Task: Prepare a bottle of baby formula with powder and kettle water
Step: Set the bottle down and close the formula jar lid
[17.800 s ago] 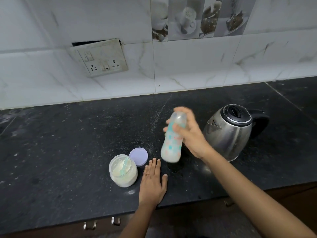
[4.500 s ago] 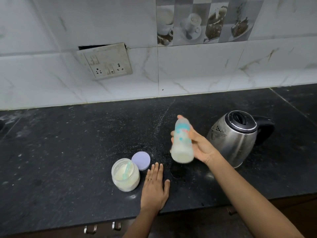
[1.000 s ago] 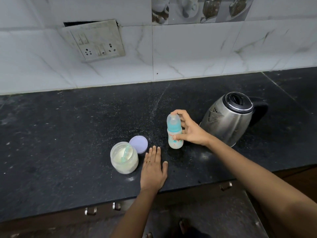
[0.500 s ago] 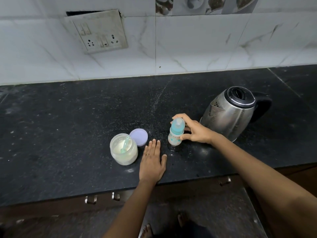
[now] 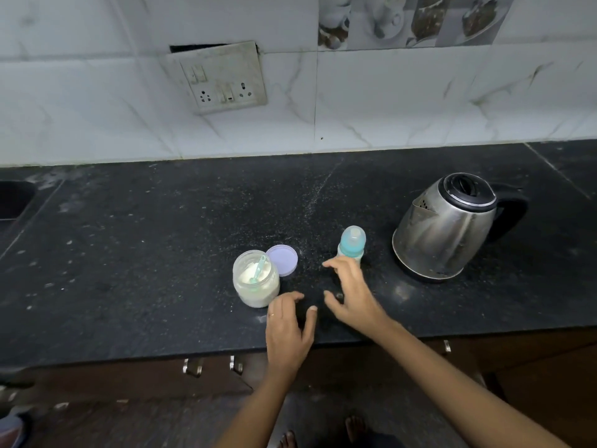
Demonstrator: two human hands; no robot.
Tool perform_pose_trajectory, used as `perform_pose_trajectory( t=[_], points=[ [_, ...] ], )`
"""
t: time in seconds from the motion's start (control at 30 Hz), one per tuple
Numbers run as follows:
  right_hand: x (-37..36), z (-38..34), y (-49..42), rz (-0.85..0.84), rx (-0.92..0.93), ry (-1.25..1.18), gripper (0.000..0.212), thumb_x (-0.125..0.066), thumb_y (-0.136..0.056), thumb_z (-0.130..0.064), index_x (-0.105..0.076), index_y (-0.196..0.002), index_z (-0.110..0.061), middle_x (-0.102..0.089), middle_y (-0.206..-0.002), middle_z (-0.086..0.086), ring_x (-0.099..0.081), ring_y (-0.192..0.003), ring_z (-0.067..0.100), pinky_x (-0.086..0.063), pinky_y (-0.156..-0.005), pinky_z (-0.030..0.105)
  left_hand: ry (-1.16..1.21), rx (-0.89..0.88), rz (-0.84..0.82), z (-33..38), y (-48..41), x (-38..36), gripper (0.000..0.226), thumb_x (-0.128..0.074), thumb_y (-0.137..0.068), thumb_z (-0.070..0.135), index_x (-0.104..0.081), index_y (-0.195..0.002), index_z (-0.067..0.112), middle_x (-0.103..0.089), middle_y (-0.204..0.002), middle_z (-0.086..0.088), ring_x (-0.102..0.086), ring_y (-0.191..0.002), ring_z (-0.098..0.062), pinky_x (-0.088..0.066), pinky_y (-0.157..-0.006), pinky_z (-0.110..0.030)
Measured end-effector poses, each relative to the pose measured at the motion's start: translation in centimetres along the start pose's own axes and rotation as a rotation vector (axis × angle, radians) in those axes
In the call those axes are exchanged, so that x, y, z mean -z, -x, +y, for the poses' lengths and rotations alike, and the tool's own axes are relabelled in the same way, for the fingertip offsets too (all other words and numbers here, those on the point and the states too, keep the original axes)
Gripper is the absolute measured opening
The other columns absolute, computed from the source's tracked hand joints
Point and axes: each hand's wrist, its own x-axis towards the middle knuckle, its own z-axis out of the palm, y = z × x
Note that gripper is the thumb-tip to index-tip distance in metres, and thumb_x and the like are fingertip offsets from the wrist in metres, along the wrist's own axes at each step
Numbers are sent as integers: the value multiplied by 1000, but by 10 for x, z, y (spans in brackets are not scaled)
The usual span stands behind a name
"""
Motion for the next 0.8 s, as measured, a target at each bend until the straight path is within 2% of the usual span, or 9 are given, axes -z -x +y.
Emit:
perform_pose_trajectory(
  t=[0.1,0.2,0.33,0.4,0.47,0.53,0.6,0.7,0.8],
  points=[
    [-24,-4,-34,-161,-127,79,65,-67,-81,-15,-37,-139,-8,-38,-136,10,-39,-128,21,-36,-109,39,-10,115,174,-5,1,17,38,-59,-81,42,-47,-106,15,-53,-99,-5,-45,-96,-17,-32,-90,-24],
    [-42,-8,-68,-311,-242,88,84,-70,-82,-17,-21,-149,-9,-25,-151,10,-26,-141,26,-26,-115,35,-30,191,274,-13,-8,32,57,-75,-75,38,-46,-112,7,-50,-109,-13,-42,-103,-23,-32,-90,-25],
    [-59,-7,-105,-457,-323,70,104,-78,-77,-22,-8,-153,-9,-13,-160,12,-6,-148,29,-17,-117,39,20,268,262,-25,-21,47,78,-89,-63,25,-43,-122,5,-43,-123,-11,-38,-116,-22,-42,-94,-42],
    [-67,-3,-113,-520,-354,94,110,-81,-73,-30,-9,-153,-10,-13,-160,13,-1,-149,28,-17,-118,43,92,319,218,-29,-28,53,89,-89,-62,32,-39,-131,7,-41,-130,-6,-36,-123,-20,-39,-100,-41],
    [-72,-1,-115,-541,-358,136,109,-81,-71,-37,-14,-152,-11,-19,-158,15,-8,-148,27,-23,-117,43,184,374,152,-32,-33,58,98,-86,-61,41,-34,-139,13,-39,-139,-2,-34,-130,-17,-34,-105,-35],
    [-68,-4,-118,-528,-316,204,107,-82,-68,-39,-19,-150,-11,-29,-152,14,-22,-144,28,-30,-112,41,244,387,93,-36,-36,62,100,-81,-60,47,-32,-143,18,-39,-144,4,-35,-133,-14,-33,-107,-34],
    [-53,-14,-126,-567,-178,342,105,-81,-69,-29,-17,-150,-10,-33,-146,14,-27,-140,29,-35,-109,40,277,363,48,-40,-40,65,99,-79,-59,51,-35,-143,22,-42,-143,9,-39,-131,-9,-35,-107,-34],
    [-19,-43,-145,-755,71,547,108,-77,-70,-14,-7,-152,-20,-38,-138,8,-29,-133,26,-39,-102,38,325,320,-26,-45,-49,70,87,-84,-60,40,-42,-137,32,-49,-136,17,-45,-125,-1,-40,-103,-30],
    [6,-74,-163,-854,191,508,113,-77,-69,-12,-2,-151,-32,-43,-125,4,-34,-120,21,-42,-90,35,365,315,-79,-47,-59,72,86,-88,-61,31,-43,-133,40,-50,-133,20,-47,-123,1,-41,-100,-24]
  ],
)
